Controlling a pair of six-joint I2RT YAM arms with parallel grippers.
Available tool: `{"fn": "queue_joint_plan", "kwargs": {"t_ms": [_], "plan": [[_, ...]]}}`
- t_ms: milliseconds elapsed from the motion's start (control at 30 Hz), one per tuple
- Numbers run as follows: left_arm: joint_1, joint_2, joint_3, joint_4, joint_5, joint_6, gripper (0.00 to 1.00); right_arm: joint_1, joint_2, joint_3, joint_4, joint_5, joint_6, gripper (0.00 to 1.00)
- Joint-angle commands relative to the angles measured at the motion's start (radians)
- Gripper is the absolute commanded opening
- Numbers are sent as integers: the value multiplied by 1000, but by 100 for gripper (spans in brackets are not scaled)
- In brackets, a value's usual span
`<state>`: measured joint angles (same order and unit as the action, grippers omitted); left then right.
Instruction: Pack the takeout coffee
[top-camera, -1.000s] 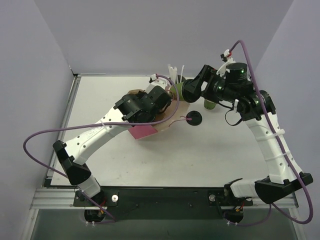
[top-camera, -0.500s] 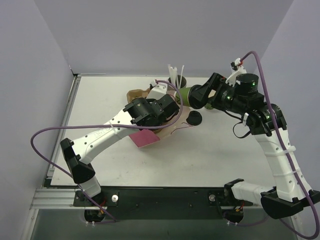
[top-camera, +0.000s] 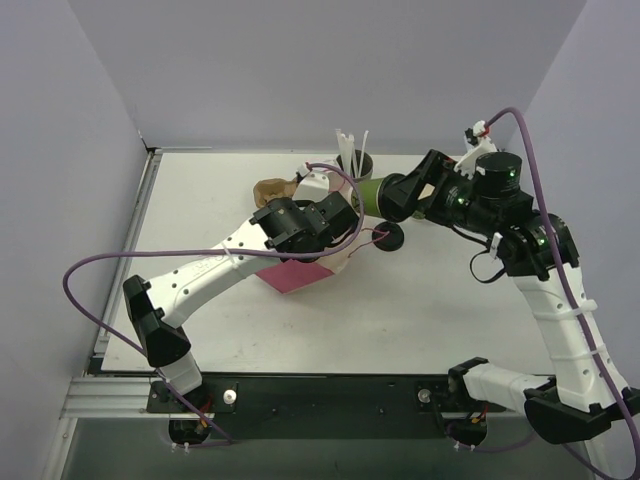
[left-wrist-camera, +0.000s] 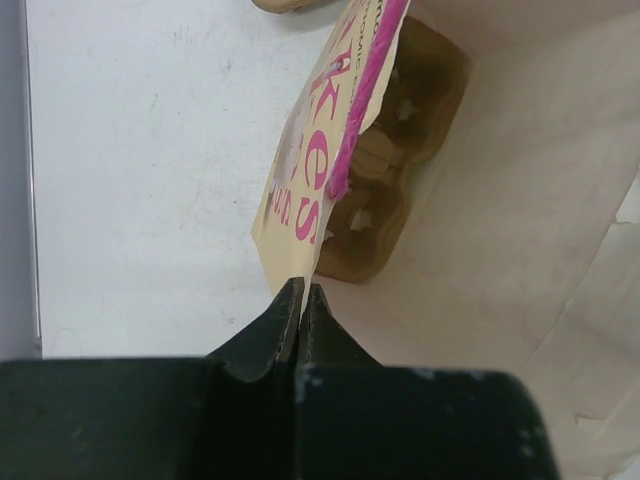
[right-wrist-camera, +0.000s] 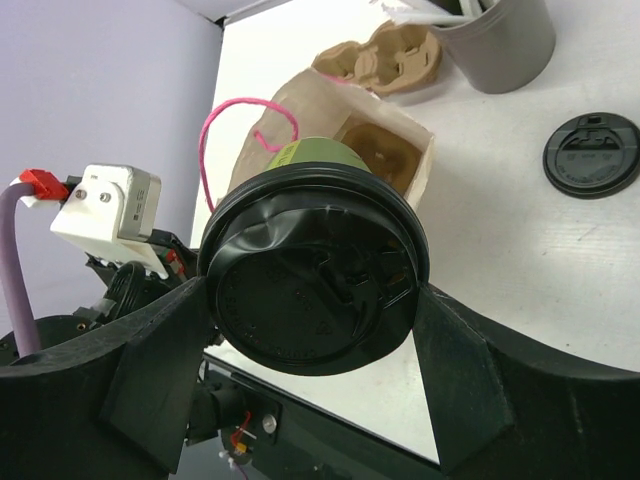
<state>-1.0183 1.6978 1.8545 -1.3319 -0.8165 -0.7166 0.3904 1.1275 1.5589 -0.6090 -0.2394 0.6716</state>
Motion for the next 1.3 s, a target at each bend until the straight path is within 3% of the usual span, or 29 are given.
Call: {"fn": "queue_joint_plan", "kwargs": {"t_ms": [0,133,400,633,833,1267], "plan": [[4,-30,-12,59,-6,-20,0,60,48,-11,44,-29,32,57],[3,-59,-55,123,13,-44,0,136,90,-40,75,-20,68,57],[-11,-131,-141,249,7,-74,0,156,199,-86,75,-21,151,55],[-26,-225,-285,522,31,8,0,173,282,-98,100,-66,187,55],[-32,-289,-409,726,31,20,0,205,282,-172,155,12,186,54],[-32,-539,-899,1316,157,164,0,338,226,-437,419,149,37,54]]}}
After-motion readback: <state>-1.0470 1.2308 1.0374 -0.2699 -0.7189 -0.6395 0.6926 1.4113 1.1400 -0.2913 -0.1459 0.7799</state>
